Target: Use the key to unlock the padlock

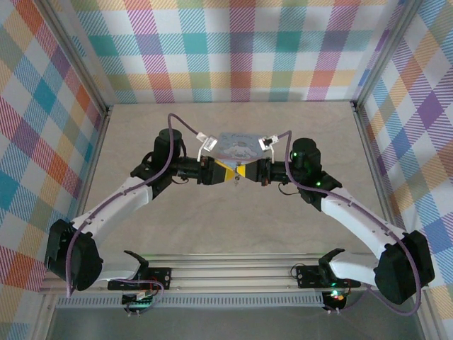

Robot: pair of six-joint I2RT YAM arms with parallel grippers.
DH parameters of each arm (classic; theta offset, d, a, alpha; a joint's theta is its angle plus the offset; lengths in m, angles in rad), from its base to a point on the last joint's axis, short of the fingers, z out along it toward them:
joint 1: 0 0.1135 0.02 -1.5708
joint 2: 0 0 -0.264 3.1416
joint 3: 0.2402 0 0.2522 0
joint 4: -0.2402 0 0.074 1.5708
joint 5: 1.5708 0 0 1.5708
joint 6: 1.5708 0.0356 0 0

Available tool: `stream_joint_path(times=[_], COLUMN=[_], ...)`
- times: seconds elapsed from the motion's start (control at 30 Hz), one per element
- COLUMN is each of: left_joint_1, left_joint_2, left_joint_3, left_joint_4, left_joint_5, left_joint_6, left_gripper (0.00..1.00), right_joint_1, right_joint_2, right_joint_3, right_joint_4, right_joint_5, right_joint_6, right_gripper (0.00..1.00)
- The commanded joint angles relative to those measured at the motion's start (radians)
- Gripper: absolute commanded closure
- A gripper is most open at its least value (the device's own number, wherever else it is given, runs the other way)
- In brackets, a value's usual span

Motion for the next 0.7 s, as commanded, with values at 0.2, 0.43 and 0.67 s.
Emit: stream_joint_path(times=[0.2,0.43,0.67], left_joint_1=[-0.049,-0.058,-0.059], left_joint_2=[0.027,0.036,0.045], left_joint_3=[-0.046,-0.061,-0.065], left_joint_4=[0.179,0.170,0.135], left_joint_5=[-0.005,0.000,-0.004], left_joint_6=[-0.106,-0.106,-0.083], left_gripper=[0.55,0.59,0.65], right_joint_1=[-0.006,-0.006,-0.009], right_joint_2=[-0.025,-0.032,-0.050], right_joint_3=[0.023,0.008,-0.004], right_joint_4=[0.042,0.066,0.063], right_joint_5=[-0.022,-0.006,0.009], right_joint_6=[-0.006,0.005,0.002], right_gripper=[1.00,1.00,1.00])
